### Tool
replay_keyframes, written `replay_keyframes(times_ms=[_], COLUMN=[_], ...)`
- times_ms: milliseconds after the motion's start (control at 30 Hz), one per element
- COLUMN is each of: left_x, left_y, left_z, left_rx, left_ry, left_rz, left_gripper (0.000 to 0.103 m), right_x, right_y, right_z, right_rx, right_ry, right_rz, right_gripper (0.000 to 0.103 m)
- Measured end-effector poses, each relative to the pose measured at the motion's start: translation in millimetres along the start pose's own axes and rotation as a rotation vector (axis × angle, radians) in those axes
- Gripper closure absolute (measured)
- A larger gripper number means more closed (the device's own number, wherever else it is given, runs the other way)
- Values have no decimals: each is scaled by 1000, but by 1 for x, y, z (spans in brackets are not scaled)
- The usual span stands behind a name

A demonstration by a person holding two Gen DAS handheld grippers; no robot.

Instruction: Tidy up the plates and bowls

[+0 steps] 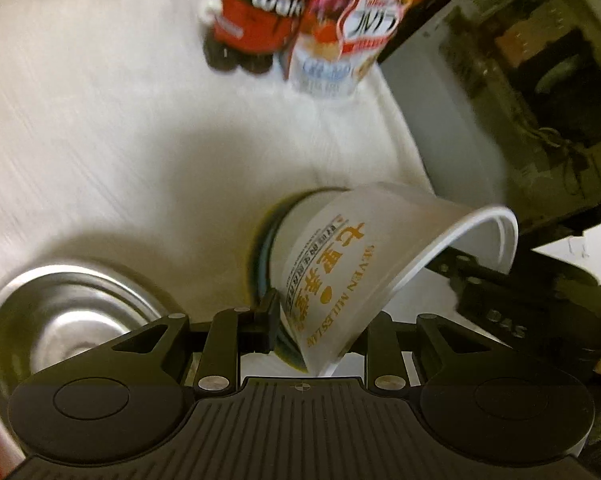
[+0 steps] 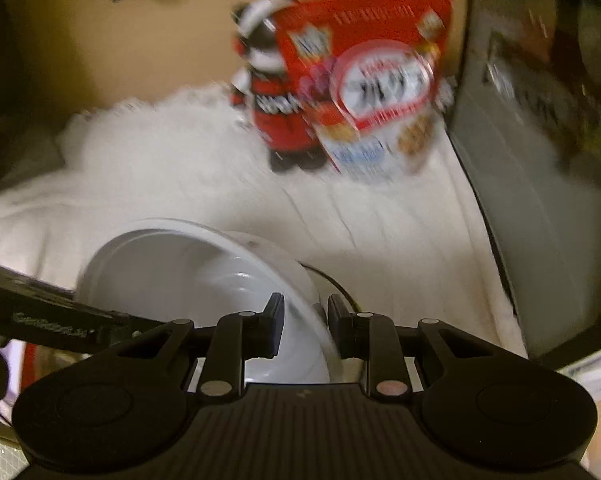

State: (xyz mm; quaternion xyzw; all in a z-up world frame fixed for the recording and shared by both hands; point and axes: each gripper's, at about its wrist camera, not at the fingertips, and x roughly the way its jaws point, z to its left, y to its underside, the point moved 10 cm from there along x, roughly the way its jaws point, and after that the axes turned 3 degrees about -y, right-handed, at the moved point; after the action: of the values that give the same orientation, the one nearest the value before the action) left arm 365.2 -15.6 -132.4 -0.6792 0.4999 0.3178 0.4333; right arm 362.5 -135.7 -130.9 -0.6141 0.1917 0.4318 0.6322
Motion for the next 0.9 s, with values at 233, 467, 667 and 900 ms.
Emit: replay_keyframes(times_ms=[233, 467, 667, 900], left_x=[-8, -21, 0, 1], left_y=[-9, -11, 6, -2], left_z=[-5, -6, -13, 3], left_rx=[30, 1, 123, 82], left_ry=[-38, -2, -53, -109], left_rz=[-93, -126, 28, -7], left_gripper=[71, 70, 76, 76], right_x=[13, 8, 7, 19], right_y=[3, -3, -6, 10], right_z=[-30, -34, -25, -28], right_rx=[38, 68, 37, 10], right_ry=[21, 34, 73, 144], right_rz=[-20, -64, -60, 16], right_gripper=[67, 52, 51, 48])
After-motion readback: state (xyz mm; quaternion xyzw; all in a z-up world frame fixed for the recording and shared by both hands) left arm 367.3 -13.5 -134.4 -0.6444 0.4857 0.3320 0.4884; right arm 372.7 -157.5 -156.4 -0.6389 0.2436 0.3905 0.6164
